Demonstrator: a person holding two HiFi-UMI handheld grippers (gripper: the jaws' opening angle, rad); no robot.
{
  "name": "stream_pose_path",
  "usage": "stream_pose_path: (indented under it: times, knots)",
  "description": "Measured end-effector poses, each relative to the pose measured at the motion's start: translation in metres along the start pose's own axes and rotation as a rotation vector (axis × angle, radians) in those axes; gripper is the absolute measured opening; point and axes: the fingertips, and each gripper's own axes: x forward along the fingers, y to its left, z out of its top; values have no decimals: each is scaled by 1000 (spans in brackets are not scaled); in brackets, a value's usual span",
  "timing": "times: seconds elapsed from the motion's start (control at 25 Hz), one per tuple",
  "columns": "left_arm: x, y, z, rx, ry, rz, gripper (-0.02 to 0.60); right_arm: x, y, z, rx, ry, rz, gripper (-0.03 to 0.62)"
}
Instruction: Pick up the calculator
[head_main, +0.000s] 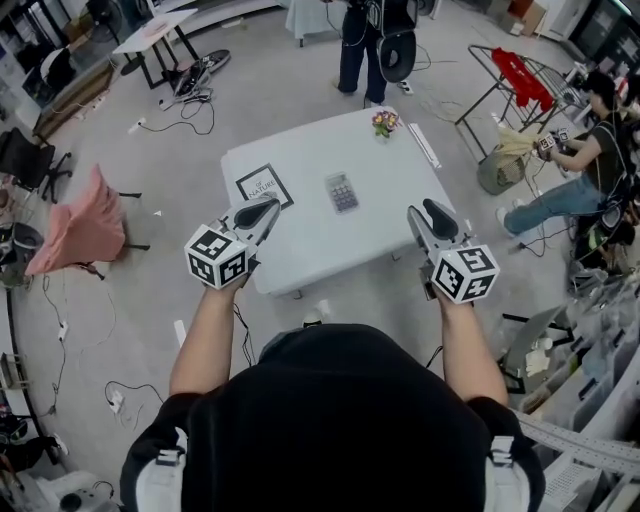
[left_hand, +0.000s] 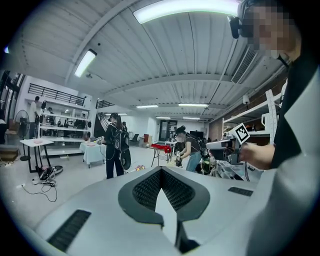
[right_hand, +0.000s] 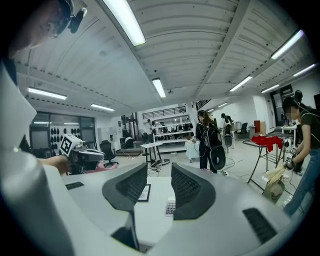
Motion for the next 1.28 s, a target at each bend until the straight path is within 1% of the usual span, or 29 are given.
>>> stream_pose_path:
  times: [0.12,0.4,0.56,0.72,1.04,1.28]
  knots:
    - [8,12,2,-19,0,-17,17,15,-2,3,7,2,-3,143]
    - [22,46,1,-27,15,-30,17,49,-2,9,13,6,-3,146]
    - [27,63,4,-33,13,-41,17,61,-5,10,21,16,-23,147]
    - [28,77,5,-39,14,-54,17,74,-5,15,26,24,-45,150]
    - [26,110,1,-49,16,-69,17,101,6,18,29,29,-60,156]
    - [28,114,-4,-48,26,-103,17,106,10,17,42,25,-80,158]
